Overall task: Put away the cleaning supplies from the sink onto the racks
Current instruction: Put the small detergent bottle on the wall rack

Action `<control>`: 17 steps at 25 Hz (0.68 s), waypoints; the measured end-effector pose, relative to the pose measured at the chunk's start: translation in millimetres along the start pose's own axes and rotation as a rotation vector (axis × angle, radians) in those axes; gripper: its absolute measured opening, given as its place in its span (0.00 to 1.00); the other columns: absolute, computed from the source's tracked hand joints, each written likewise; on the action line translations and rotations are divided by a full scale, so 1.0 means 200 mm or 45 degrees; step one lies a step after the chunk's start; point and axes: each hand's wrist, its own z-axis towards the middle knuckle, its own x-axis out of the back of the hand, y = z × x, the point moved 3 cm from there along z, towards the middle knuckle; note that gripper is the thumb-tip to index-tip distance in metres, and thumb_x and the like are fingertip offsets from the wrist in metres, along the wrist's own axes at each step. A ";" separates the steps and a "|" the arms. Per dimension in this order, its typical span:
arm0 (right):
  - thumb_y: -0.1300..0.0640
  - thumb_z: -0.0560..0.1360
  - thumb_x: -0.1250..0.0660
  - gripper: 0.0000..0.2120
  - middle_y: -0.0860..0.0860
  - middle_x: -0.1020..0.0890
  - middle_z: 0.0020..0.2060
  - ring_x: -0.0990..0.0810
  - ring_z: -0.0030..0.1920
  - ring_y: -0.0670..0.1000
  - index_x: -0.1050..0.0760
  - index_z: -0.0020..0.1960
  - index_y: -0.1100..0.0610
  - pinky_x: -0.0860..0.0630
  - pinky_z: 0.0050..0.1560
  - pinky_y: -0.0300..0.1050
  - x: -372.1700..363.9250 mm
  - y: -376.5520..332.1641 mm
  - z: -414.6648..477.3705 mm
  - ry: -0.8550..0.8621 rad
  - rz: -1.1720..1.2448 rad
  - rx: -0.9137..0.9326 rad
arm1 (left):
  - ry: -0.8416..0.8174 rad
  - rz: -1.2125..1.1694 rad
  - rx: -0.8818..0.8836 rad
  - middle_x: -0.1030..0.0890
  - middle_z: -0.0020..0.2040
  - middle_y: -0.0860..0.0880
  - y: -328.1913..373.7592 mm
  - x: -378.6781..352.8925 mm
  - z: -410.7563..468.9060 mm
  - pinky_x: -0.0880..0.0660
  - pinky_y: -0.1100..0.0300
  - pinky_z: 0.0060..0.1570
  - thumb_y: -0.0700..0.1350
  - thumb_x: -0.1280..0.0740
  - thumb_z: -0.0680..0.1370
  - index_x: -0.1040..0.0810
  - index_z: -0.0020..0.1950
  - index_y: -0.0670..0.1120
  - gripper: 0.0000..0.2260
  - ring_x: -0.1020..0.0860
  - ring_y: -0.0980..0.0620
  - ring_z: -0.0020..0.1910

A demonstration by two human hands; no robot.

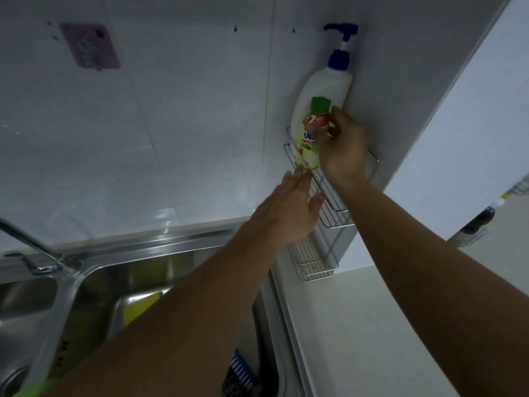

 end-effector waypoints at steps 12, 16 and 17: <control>0.65 0.80 0.38 0.22 0.58 0.26 0.72 0.26 0.72 0.55 0.30 0.73 0.63 0.34 0.75 0.40 -0.47 0.12 -1.01 -0.310 -0.198 0.419 | -0.131 0.110 0.402 0.51 0.82 0.44 -0.81 -0.23 -0.68 0.52 0.56 0.77 0.48 0.48 0.85 0.51 0.81 0.42 0.27 0.52 0.48 0.81; 0.64 0.81 0.40 0.22 0.55 0.28 0.74 0.27 0.73 0.53 0.31 0.75 0.59 0.29 0.72 0.46 -0.69 0.44 -1.50 -0.805 -0.297 0.250 | -0.314 0.012 0.613 0.53 0.82 0.44 -1.08 -0.52 -0.96 0.51 0.56 0.77 0.47 0.48 0.84 0.53 0.81 0.42 0.27 0.52 0.47 0.81; 0.64 0.81 0.40 0.23 0.54 0.28 0.74 0.28 0.74 0.52 0.32 0.75 0.59 0.31 0.74 0.45 -0.73 0.52 -1.61 -0.905 -0.338 0.213 | -0.344 -0.010 0.654 0.52 0.82 0.44 -1.12 -0.59 -1.02 0.50 0.56 0.77 0.47 0.48 0.84 0.52 0.81 0.42 0.27 0.52 0.47 0.81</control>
